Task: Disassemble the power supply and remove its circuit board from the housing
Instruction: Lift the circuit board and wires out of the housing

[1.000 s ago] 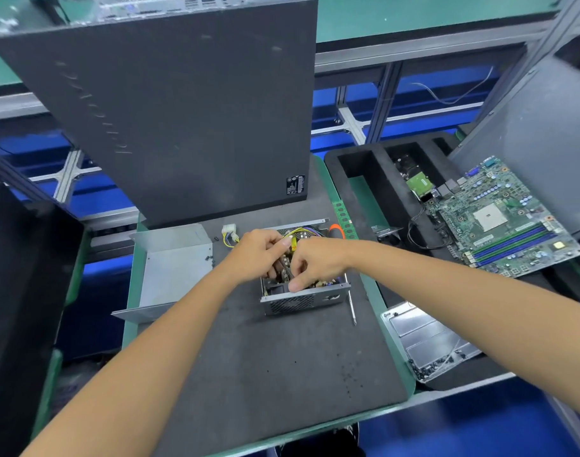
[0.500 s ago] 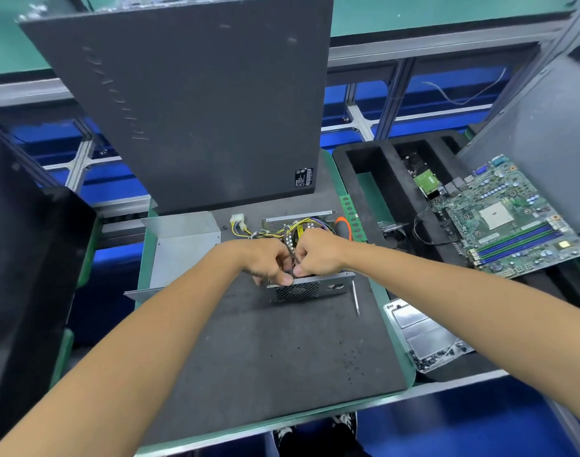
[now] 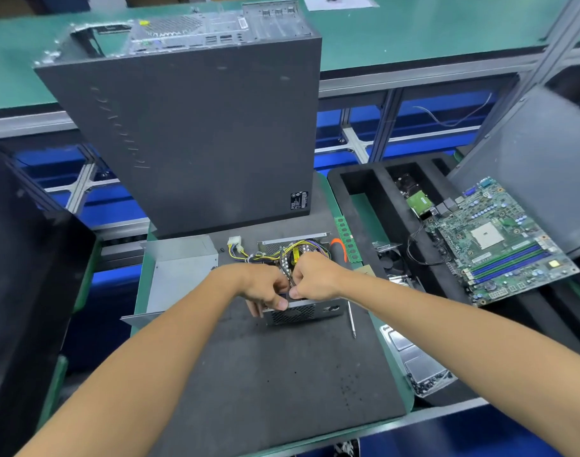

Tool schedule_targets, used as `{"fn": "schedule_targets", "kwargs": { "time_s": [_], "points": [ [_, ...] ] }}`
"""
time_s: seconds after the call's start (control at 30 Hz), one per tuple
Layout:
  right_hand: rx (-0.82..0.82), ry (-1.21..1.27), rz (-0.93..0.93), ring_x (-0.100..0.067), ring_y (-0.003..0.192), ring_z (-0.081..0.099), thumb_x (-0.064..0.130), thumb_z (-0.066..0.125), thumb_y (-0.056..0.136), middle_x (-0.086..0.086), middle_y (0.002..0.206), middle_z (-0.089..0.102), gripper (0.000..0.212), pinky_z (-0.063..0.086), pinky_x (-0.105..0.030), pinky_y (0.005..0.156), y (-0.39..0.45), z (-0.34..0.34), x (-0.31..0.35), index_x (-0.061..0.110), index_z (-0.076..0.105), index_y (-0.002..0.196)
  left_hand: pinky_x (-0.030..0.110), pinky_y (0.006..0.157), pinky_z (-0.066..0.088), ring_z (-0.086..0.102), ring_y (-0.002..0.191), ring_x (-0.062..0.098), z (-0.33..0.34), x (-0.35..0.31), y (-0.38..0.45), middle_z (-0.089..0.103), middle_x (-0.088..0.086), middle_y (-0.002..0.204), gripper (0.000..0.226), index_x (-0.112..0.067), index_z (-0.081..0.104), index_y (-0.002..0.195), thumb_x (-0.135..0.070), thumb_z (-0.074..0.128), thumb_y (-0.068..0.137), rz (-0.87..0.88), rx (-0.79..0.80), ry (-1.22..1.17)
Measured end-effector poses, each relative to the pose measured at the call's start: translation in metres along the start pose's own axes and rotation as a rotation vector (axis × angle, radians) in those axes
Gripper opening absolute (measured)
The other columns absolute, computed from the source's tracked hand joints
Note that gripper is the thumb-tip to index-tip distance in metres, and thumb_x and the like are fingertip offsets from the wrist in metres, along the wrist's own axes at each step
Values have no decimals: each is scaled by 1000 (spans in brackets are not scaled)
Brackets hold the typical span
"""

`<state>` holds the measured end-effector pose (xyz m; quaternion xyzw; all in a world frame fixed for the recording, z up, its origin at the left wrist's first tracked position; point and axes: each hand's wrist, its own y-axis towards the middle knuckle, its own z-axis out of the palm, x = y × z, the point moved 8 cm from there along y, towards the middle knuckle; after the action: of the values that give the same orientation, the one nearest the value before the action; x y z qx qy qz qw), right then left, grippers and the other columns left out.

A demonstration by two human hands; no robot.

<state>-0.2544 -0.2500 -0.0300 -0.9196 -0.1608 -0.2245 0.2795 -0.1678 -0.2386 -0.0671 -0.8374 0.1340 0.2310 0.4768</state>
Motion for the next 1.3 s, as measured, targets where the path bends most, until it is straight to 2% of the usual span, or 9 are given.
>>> {"fn": "schedule_targets", "kwargs": {
  "time_s": [0.2,0.43,0.5,0.57,0.67,0.83,0.97,1.13,1.3],
  "points": [
    [-14,10,1,-20,64,38,18,69,81,-2,53,37,31,34,-29,62,2,-5,1,10,52,57,27,59,58,64,67,20,-5,1,-3,48,3,72,17,-15,48,79,-17,58,93,28,-46,-6],
    [-21,1,-23,-21,64,38,16,68,81,-5,56,39,34,35,-30,64,2,-1,0,9,50,54,32,62,60,65,69,22,3,-4,-1,51,10,86,15,-16,46,82,-18,54,93,25,-54,88],
    [-35,-19,-35,-20,66,41,19,67,83,-5,59,43,27,35,-30,67,1,-1,1,7,57,60,29,60,59,64,70,22,2,-1,-1,49,8,82,13,-12,47,84,-17,55,93,33,-54,63],
    [-57,-43,-69,-19,69,49,26,70,83,-4,66,54,26,34,-25,59,-3,-4,1,4,65,70,26,57,57,61,65,19,0,-1,-2,47,6,76,13,-10,48,84,-15,57,92,49,-45,36],
    [-94,-85,-120,-22,77,58,39,77,75,-7,78,66,37,40,-29,62,-12,-15,-8,4,66,81,25,54,55,57,60,18,-5,-5,0,45,7,71,28,-12,43,69,-13,57,93,70,-47,2],
    [-19,-412,-141,-23,74,52,43,76,74,0,81,57,38,29,-26,48,-24,-4,-21,13,55,86,25,47,52,57,59,19,-7,-8,3,46,2,66,34,-17,43,62,-19,49,96,56,-66,88],
    [-84,-433,-219,-20,64,43,37,70,79,7,62,41,29,23,-26,46,-24,-4,-14,17,50,71,23,42,49,57,56,23,-10,-13,7,47,1,63,33,-17,46,60,-15,47,93,45,-112,157],
    [-46,-434,-282,-10,56,34,35,67,82,6,61,40,40,23,-30,48,-22,-1,-14,22,35,61,28,42,51,56,56,30,-10,-12,8,43,3,58,39,-16,48,51,-8,47,89,45,-173,102],
    [-21,-420,-315,-22,69,46,34,68,85,0,71,50,40,31,-32,58,-22,4,-17,22,35,66,23,38,46,52,53,23,-11,-11,5,43,3,59,40,-16,47,49,-5,47,87,58,-238,87]
  ]
}}
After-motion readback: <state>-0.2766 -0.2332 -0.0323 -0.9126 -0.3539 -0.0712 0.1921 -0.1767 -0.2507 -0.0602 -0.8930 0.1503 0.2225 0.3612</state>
